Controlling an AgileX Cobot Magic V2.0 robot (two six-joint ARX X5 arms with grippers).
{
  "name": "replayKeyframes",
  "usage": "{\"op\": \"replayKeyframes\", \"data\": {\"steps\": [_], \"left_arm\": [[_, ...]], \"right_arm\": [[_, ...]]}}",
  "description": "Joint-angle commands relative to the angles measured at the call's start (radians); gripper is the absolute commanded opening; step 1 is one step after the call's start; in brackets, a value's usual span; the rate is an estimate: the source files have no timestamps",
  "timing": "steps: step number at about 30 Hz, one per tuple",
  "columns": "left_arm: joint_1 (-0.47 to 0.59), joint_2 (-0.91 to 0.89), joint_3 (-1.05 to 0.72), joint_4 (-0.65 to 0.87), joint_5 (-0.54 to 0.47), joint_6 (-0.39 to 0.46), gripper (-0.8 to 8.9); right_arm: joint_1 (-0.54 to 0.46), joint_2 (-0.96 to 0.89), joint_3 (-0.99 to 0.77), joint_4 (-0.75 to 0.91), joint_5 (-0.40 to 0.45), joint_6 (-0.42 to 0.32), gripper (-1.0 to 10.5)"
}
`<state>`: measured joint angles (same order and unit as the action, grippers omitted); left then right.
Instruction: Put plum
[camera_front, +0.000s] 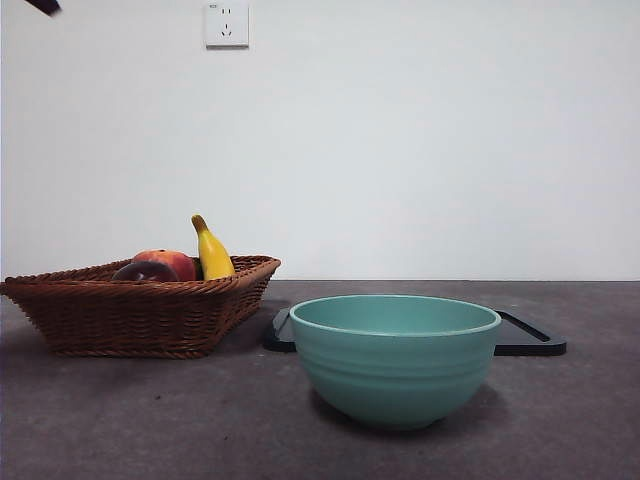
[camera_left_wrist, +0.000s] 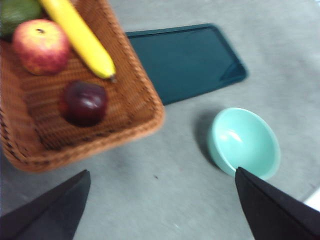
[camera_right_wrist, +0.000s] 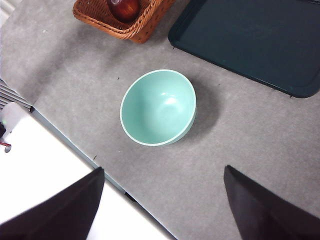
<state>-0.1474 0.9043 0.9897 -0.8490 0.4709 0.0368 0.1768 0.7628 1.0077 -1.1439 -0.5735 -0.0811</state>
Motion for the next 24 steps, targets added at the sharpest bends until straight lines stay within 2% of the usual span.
{"op": "replayKeyframes", "data": {"steps": [1, 13, 24], "left_arm": [[-0.025, 0.075, 0.068, 0.021, -0.054, -0.003, 4.56], [-0.119, 0.417, 0.219, 0.09, -0.238, 0.04, 4.33], [-0.137, 0.638, 0.22, 0.203, -0.284, 0.068, 4.36]], "right_arm": [[0.003, 0.007, 0.021, 0.006, -0.002, 0.003, 3.8], [0.003, 0.007, 0.021, 0.006, -0.002, 0.003, 3.8], [0.003, 0.007, 0.021, 0.006, -0.002, 0.017, 3.8]]}}
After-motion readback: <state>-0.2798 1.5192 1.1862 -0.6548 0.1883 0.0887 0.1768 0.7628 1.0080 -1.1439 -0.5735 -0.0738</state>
